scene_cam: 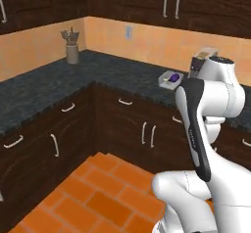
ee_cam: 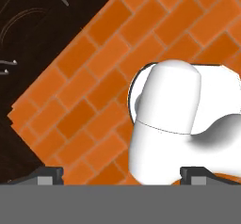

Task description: Take the meat container that has the chicken drumstick and place it on the second highest rack of the freezer. Then take the vegetable container that has the lemon wedge and eggplant and place it on the highest rack of the freezer.

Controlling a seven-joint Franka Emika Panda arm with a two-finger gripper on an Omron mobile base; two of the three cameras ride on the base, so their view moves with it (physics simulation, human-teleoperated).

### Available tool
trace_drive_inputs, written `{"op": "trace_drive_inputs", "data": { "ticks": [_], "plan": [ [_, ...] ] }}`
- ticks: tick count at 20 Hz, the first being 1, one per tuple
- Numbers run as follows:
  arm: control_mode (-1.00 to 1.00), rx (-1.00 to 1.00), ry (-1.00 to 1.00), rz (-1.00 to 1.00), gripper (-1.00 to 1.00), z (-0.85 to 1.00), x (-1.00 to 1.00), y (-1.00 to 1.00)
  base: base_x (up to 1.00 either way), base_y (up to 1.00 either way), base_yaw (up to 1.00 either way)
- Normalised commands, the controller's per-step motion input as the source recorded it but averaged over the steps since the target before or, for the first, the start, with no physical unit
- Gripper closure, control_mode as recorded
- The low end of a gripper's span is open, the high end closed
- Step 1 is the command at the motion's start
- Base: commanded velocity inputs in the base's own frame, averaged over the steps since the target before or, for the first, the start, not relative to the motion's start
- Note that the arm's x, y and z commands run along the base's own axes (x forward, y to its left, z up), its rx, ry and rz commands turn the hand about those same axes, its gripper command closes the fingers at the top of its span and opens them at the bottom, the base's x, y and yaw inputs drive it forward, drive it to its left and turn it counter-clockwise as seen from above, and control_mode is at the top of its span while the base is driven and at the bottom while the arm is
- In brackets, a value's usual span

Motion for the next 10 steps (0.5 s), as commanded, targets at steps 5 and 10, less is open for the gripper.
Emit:
{"op": "trace_drive_inputs", "data": {
  "ticks": [5,10],
  "plan": [
    [1.00,0.00,0.00,0.00,-1.00,0.00,0.00,0.00,0.75,0.76,-0.68],
    [1.00,0.00,0.00,0.00,-1.00,0.00,0.00,0.00,0.74,0.78,-0.69]
  ]
}}
